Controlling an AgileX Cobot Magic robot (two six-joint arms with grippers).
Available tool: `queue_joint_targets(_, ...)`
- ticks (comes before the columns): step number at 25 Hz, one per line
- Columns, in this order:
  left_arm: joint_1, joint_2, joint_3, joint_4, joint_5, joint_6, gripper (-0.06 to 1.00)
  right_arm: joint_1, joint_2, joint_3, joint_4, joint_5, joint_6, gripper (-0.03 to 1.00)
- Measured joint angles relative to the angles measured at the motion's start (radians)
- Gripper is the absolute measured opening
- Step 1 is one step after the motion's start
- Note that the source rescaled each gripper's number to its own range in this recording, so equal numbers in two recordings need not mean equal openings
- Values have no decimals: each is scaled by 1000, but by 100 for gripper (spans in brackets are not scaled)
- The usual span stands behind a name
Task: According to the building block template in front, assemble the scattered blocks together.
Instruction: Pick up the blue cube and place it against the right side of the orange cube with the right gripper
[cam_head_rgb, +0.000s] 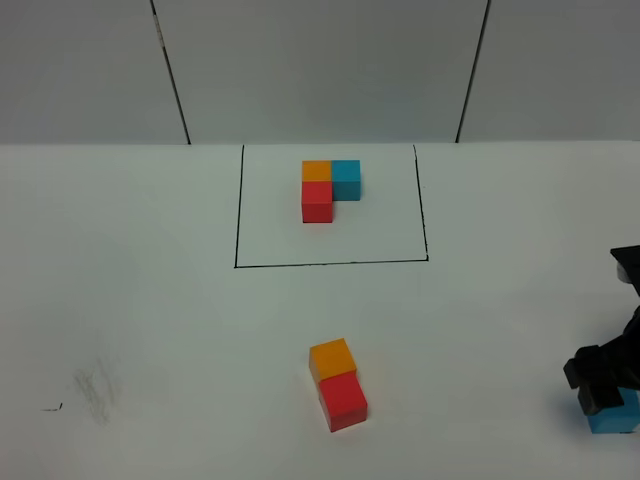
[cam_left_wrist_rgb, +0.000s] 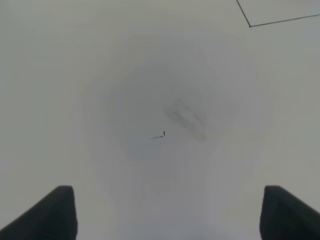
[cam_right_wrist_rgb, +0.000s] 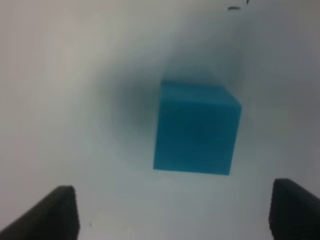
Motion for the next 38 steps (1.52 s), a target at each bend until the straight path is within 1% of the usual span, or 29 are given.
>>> queue_joint_targets(18, 0, 0, 0, 0, 0, 0, 99, 0, 0, 19, 8, -101, -7, 59)
queue_joint_targets(21, 0, 0, 0, 0, 0, 0, 99, 0, 0, 19, 28, -104, -7, 59)
queue_joint_targets(26, 0, 0, 0, 0, 0, 0, 99, 0, 27, 24, 29, -106, -7, 59)
queue_joint_targets(30, 0, 0, 0, 0, 0, 0, 99, -1, 33, 59, 26, -156, -7, 59)
queue_joint_targets(33, 0, 0, 0, 0, 0, 0, 99, -19, 45, 84, 26, -188, -8, 59)
queue_joint_targets(38, 0, 0, 0, 0, 0, 0, 99, -26, 52, 88, 29, -246, -8, 59)
